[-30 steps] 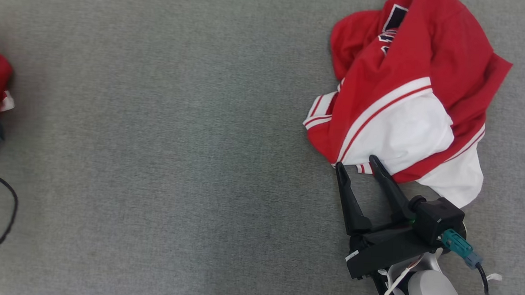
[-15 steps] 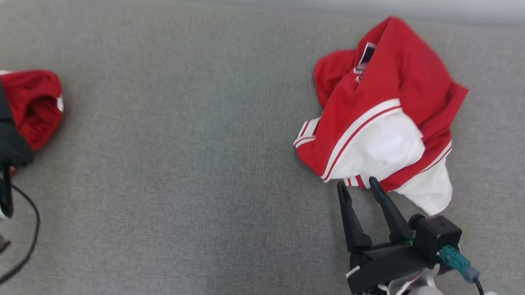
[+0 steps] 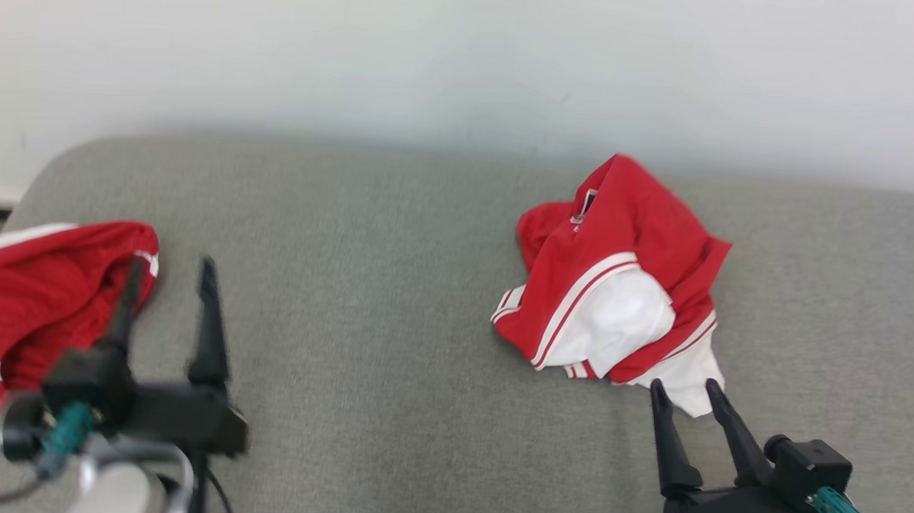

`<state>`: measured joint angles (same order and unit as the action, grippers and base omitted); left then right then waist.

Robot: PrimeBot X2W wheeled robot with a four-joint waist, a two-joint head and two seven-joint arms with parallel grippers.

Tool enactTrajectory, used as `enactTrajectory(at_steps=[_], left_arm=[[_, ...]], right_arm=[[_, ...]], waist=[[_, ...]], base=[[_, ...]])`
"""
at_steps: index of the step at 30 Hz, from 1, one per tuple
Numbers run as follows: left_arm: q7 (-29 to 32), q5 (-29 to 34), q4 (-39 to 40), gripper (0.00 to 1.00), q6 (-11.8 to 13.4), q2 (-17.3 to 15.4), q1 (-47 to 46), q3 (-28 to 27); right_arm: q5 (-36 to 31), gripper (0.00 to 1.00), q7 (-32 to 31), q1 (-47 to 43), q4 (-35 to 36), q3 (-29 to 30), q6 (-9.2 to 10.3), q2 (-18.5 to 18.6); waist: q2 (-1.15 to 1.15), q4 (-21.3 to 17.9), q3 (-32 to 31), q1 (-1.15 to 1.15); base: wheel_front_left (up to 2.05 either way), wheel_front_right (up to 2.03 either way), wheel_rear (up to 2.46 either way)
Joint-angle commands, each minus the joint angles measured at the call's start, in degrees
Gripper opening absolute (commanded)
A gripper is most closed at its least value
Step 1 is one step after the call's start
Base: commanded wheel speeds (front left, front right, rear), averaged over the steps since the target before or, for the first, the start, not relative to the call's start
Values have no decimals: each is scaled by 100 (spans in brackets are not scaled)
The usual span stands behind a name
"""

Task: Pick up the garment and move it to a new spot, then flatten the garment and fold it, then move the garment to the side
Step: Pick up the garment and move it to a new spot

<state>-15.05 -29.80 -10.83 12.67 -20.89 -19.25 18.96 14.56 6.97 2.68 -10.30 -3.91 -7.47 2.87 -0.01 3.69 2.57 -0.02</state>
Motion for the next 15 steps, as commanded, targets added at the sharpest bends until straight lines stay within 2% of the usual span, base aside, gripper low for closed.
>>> enactTrajectory(at_steps=[1,4,7,10,15], left_arm=[[-19,51,125,100,-51,118,228,-7],[-20,4,269,100,-218,381,702,8],[-21,3,97,100,-346,509,1064,93],[-21,-31,-141,100,-426,545,1353,194],[-21,-41,-206,100,-452,623,1746,62]], right_arm=[[-67,100,-14,-91,41,61,-6,2],[-149,100,-4,-188,108,144,-6,1],[-240,100,-58,-254,87,197,-6,4],[-289,100,-182,-313,16,140,-6,1],[-306,100,-278,-434,-91,97,-6,2]], waist=[[1,-257,-409,2],[1,-390,-504,2],[1,-520,-578,2],[1,-653,-637,2],[1,-777,-673,2]], base=[[0,0,0],[0,0,0],[0,0,0],[0,0,0],[0,0,0]])
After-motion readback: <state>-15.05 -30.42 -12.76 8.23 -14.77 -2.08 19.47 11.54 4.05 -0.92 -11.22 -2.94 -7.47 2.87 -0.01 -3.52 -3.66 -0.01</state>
